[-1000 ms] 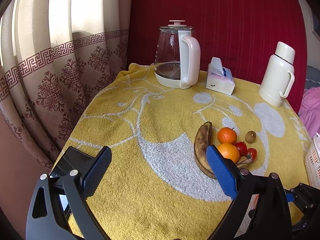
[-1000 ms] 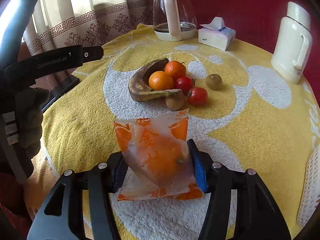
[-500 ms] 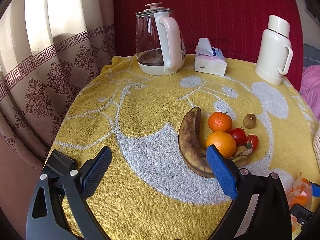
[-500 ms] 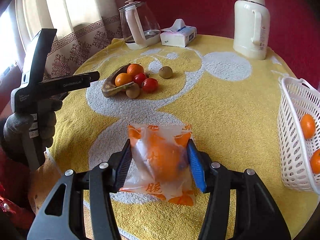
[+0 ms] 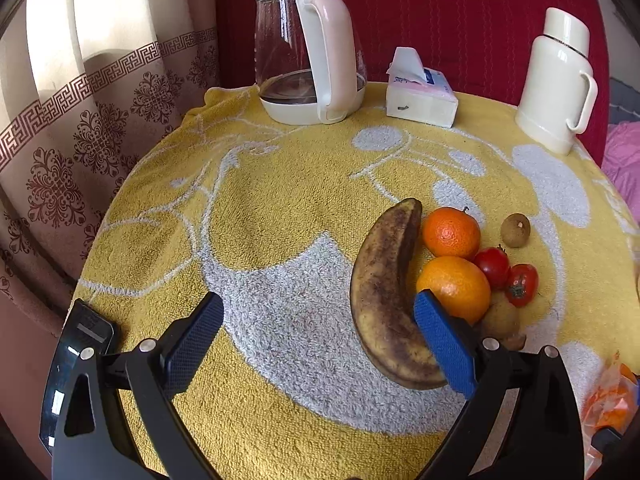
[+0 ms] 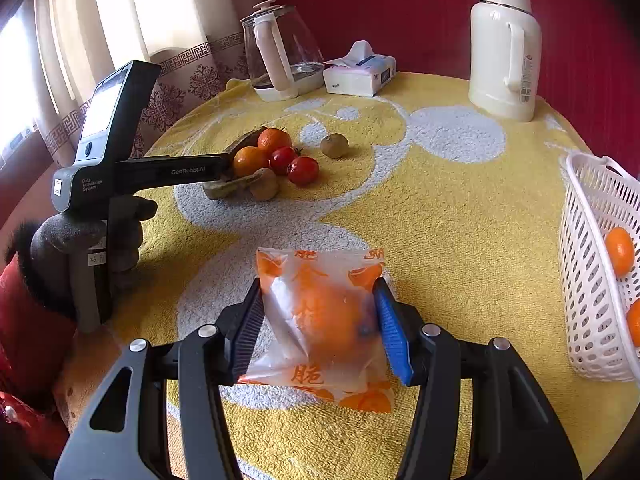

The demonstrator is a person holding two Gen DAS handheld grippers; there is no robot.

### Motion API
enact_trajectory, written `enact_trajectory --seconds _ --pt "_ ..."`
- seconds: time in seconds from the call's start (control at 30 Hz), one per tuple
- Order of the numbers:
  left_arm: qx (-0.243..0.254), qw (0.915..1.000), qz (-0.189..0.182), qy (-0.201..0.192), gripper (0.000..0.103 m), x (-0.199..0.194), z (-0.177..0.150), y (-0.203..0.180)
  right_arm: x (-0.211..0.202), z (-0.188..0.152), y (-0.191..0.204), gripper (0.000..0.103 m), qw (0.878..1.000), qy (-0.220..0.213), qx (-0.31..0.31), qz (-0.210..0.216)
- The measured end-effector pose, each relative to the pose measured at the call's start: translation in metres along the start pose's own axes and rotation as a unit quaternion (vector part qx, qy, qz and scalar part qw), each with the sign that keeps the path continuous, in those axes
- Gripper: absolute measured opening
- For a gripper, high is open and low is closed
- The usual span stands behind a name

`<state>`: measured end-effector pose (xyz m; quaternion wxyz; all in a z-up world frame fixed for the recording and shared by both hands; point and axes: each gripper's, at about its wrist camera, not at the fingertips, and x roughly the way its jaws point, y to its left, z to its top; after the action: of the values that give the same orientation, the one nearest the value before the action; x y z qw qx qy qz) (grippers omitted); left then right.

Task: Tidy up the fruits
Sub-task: 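Move the left tool to the brown banana and grip it while right holds the bag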

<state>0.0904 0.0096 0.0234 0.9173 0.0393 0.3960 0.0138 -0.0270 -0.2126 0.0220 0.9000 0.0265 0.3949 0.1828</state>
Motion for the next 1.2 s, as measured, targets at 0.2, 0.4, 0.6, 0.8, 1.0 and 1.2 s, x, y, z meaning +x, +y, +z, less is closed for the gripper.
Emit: enact_trajectory --seconds 0.2,0.4,0.6,0.8,1.0,1.2 --pt "0.003 0.9999 0.0 -0.01 0.098 -0.012 -0.011 0.021 0.0 0.0 0.0 0.056 1.0 -0.001 0.002 0.002" --pt "-0.004 0.9996 0.021 -0.016 0.098 -0.021 -0.017 0.048 -0.001 0.0 0.0 0.056 1.0 -0.001 0.002 0.003" --pt "-0.021 0.9986 0.049 0.005 0.098 -0.015 -0.026 0.067 -0.002 0.0 0.001 0.056 1.0 -0.001 0.003 0.003" --pt "-0.021 0.9992 0.032 -0.01 0.098 -0.027 -0.03 0.066 -0.002 -0.001 0.0 0.056 1.0 -0.001 0.003 0.004" --pt "0.031 0.9986 -0.034 -0.025 0.098 -0.041 -0.029 0.039 -0.001 -0.001 0.001 0.056 1.0 -0.001 0.003 0.003" --pt "0.108 0.9918 -0.065 -0.023 0.098 -0.028 -0.029 0.011 -0.002 -0.001 0.0 0.056 1.0 0.0 0.003 0.004"
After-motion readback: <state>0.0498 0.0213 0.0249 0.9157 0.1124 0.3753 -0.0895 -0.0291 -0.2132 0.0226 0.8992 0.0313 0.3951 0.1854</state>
